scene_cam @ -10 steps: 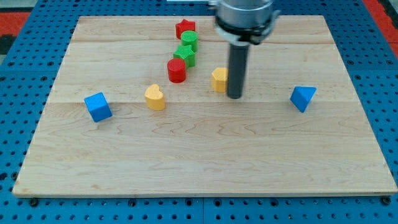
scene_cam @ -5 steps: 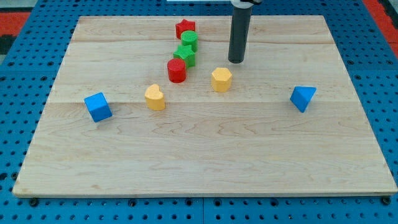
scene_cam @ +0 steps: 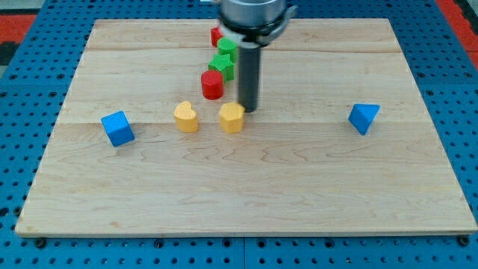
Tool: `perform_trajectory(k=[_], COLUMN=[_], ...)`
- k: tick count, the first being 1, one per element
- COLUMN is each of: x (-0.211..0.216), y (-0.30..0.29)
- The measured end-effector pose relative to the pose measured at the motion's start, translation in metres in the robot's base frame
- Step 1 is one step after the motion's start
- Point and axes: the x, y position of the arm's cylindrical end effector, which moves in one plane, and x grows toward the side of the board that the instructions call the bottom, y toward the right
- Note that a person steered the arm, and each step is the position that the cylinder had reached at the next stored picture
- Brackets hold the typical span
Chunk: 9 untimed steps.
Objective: Move the yellow blocks towards the center left side of the board
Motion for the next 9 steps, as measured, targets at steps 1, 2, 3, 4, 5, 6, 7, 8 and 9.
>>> perform_trajectory(k=[1, 2, 3, 4, 5, 6, 7, 8, 9], x=[0.002, 0.002, 0.002, 0.001, 0.016, 0.017, -0.005, -0.019, -0.020], y=[-0.057, -0.068, -0.068, -0.067, -0.055, -0.106, -0.146, -0.155, -0.143])
